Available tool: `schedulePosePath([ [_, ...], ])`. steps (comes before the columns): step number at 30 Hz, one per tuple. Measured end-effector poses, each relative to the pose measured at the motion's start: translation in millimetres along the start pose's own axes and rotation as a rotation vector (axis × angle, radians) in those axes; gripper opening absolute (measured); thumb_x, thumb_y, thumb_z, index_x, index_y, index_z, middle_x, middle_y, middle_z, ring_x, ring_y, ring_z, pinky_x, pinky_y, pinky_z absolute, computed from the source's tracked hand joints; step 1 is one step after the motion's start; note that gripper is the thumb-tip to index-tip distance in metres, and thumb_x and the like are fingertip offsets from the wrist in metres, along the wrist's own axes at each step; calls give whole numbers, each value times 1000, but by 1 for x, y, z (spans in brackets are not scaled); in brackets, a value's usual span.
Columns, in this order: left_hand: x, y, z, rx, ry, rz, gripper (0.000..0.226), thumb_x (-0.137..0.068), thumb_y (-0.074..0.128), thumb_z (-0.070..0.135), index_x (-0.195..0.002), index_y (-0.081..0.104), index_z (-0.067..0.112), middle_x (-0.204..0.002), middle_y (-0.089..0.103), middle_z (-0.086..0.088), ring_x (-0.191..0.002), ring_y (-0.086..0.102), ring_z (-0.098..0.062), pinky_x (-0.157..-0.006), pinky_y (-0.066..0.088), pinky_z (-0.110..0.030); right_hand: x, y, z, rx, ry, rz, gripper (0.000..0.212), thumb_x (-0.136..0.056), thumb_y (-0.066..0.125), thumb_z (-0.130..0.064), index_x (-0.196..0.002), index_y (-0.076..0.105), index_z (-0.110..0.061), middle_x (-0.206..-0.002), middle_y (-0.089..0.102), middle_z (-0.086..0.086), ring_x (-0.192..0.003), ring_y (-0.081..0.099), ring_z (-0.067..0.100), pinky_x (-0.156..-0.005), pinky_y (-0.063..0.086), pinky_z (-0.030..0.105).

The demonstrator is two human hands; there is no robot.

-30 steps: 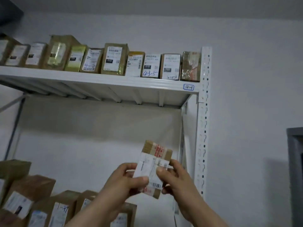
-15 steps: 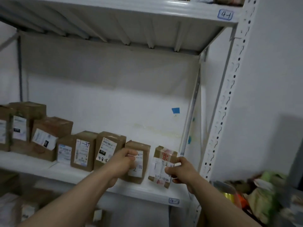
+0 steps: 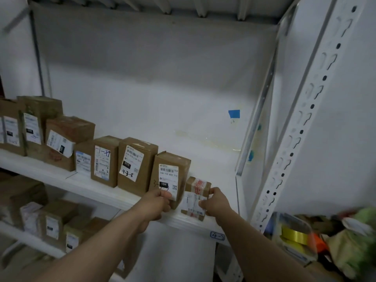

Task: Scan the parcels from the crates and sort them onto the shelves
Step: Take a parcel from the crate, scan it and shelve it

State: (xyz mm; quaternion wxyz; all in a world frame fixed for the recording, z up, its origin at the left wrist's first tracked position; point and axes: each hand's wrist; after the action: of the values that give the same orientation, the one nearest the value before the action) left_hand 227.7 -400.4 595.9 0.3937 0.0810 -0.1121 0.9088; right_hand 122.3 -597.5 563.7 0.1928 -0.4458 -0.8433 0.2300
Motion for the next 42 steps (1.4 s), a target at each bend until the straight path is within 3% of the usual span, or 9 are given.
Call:
schedulePosePath([
  [5, -10, 15, -4, -7, -32, -13, 30, -88, 59, -7, -107, 66, 14, -111, 65, -7, -105, 59, -23, -74, 47, -30, -12, 3, 2, -20, -25, -14, 40, -87, 72, -10, -119, 49, -15, -112, 67, 7, -102, 69, 26, -84, 62, 45],
  [10, -17, 18, -11, 13, -47, -2, 30, -87, 62, -7, -108, 66, 14, -104, 68, -4, -100, 60, -20, -77, 46, -32, -14, 6, -2, -13, -23, -26, 42, -86, 73, -10, -120, 48, -16, -115, 67, 8, -103, 68, 25, -85, 61, 43],
  [15, -19, 13, -16, 15, -67, -6, 33, -86, 61, -6, -112, 68, 13, -111, 71, -3, -106, 61, -20, -74, 46, -31, -7, 1, -3, 40, 25, -84, 58, -85, 75, -6, -131, 40, -12, -116, 60, 9, -86, 60, 16, -65, 57, 30],
  [21, -14, 12, -26, -18, -64, -45, 35, -87, 60, -4, -114, 70, 15, -117, 66, -7, -112, 59, -24, -73, 47, -30, 10, -6, 2, 80, 91, -77, 71, -80, 82, -5, -136, 38, -9, -111, 49, 9, -80, 53, 17, -87, 60, 44],
  [24, -12, 12, -33, -30, -80, -53, 28, -88, 62, -4, -108, 67, 16, -111, 66, -9, -98, 59, -21, -73, 50, -31, 24, -9, 4, 62, 103, -53, 68, -82, 82, -10, -135, 40, -7, -116, 50, 12, -100, 60, 27, -87, 60, 43],
  [27, -6, 8, -43, -86, -112, -94, 27, -89, 62, -2, -110, 67, 14, -99, 66, -7, -87, 58, -18, -73, 52, -32, 40, -6, 12, 63, 113, -12, 60, -84, 79, -8, -133, 44, -5, -118, 54, 15, -104, 63, 32, -88, 60, 46],
  [31, 6, 3, -63, -152, -180, -142, 21, -92, 64, 1, -106, 67, 16, -104, 67, -9, -92, 60, -20, -85, 54, -36, 69, 6, 27, 40, 116, -40, 27, -87, 72, -1, -112, 62, -1, -91, 57, 14, -79, 61, 27, -71, 57, 36],
  [33, 9, 0, -73, -185, -198, -161, 20, -93, 64, 4, -110, 66, 15, -110, 68, -11, -98, 61, -22, -87, 54, -36, 83, 14, 30, 31, 125, -83, 10, -88, 71, -4, -95, 64, -6, -91, 64, 12, -74, 64, 22, -65, 56, 29],
  [42, 23, -54, -163, -177, -375, -152, 16, -92, 65, 6, -103, 64, 17, -108, 67, -9, -89, 58, -18, -65, 49, -28, 129, 105, 59, 106, 216, -424, 5, -91, 70, -9, -95, 67, -10, -85, 70, 10, -67, 67, 16, -64, 57, 28],
])
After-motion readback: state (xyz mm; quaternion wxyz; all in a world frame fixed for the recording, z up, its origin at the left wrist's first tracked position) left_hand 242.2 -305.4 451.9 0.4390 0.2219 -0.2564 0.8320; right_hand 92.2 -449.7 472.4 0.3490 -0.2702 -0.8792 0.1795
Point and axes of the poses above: each hand's wrist, its own x-axis away from the middle knuckle, its own y-axis out of the palm, z = x × y
